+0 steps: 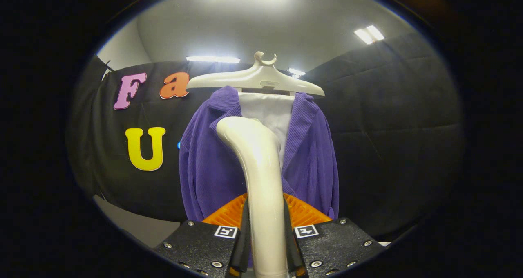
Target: Iron the clothes twice with a garment steamer, once on the left side and once on the right side.
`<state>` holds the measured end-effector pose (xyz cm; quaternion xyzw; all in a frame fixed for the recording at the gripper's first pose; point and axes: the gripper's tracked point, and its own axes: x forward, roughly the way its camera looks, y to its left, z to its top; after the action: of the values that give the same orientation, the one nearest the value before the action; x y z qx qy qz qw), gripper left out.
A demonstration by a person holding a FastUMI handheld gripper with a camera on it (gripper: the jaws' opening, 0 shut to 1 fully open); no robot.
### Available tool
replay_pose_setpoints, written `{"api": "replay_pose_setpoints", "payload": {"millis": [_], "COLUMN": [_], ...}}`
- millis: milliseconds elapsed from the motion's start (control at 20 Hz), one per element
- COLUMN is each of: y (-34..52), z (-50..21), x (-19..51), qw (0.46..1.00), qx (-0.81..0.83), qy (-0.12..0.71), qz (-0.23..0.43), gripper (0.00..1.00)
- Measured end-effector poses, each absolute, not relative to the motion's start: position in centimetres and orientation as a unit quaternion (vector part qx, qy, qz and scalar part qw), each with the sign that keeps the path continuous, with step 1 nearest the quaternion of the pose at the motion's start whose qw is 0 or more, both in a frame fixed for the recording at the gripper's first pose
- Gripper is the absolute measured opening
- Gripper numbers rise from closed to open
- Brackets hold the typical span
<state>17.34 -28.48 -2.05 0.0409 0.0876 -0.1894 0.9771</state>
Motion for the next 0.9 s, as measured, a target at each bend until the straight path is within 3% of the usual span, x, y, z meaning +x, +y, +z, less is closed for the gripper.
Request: {"api": "replay_pose_setpoints", "payload": {"millis": [900], "y": [-27.1], "z": [-13.1], "x": [15.3], "qw": [0.968], "qx": [0.008], "qy": [0.183], "qz": [-0.169], "gripper": [0.36]}}
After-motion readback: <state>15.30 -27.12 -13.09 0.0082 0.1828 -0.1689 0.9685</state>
